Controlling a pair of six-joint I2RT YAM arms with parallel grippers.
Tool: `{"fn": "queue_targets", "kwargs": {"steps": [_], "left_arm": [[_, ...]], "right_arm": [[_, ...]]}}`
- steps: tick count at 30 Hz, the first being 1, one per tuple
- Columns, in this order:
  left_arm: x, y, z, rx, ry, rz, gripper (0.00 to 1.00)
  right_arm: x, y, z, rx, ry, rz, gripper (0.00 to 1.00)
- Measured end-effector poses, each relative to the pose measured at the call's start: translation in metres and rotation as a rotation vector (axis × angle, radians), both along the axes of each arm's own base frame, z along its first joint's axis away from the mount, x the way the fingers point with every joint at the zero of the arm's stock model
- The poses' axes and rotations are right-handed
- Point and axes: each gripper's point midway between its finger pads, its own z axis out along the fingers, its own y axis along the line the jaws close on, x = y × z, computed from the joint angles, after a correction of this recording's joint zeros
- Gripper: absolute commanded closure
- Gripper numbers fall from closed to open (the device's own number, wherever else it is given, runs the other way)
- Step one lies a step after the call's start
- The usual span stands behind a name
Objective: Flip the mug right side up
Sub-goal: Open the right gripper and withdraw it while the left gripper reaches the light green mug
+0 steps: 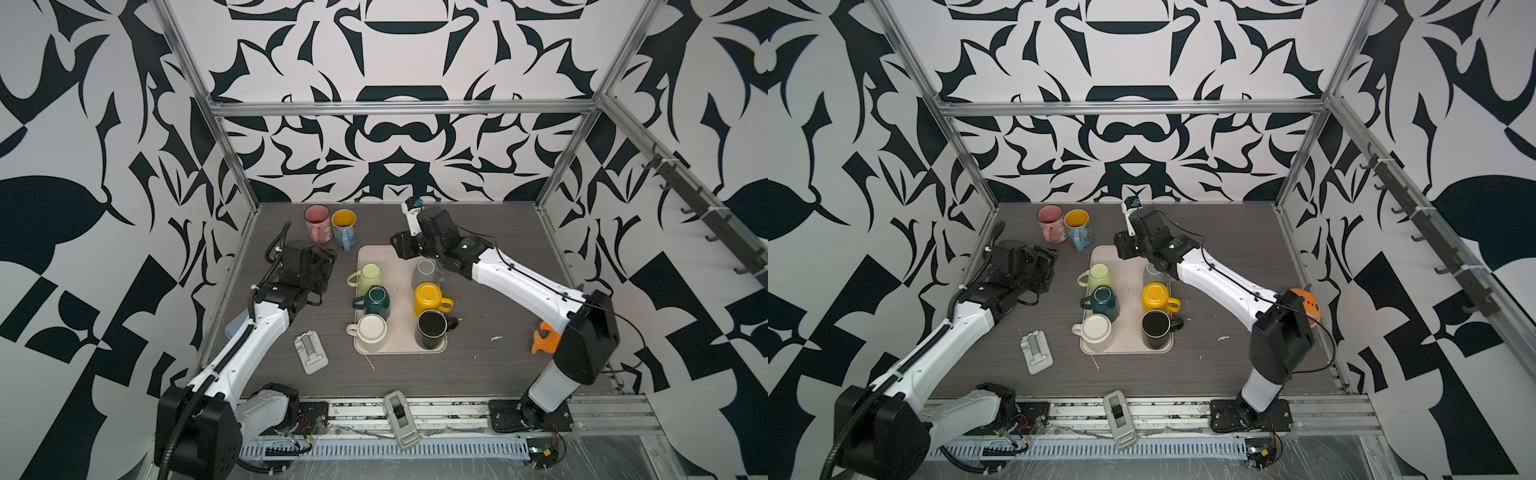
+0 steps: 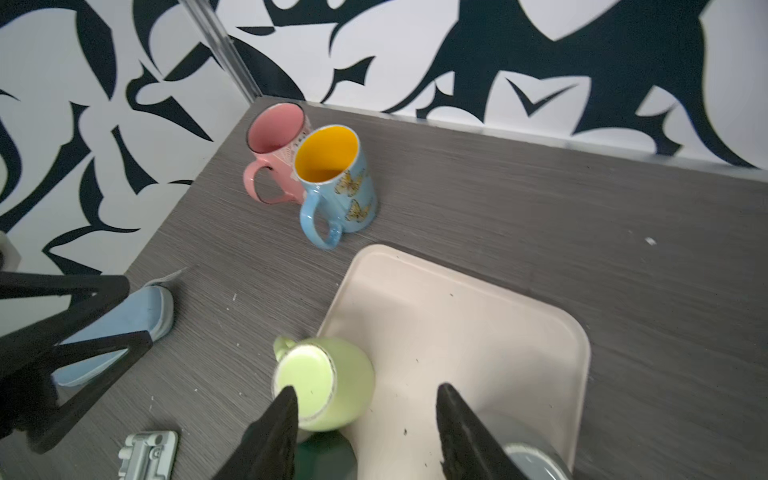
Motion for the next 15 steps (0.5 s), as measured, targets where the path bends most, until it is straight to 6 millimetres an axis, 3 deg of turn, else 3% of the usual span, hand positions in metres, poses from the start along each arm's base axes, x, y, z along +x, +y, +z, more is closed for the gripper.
{"fn": "queue_targets", "kwargs": {"steps": [8,15], "left_arm": [[0.02,-0.018,-0.052,-0.22,0.151,0.104,0.26],[0.031,-0.031,-0.086,-0.308,0.253,0.134,0.27]], "right_arm": [[0.0,-0.055,0.0,0.038,0.023,-0.129,0.42],[0.003,-0.074,-0.012,0.041,0.056,-0.169,0.42]]}}
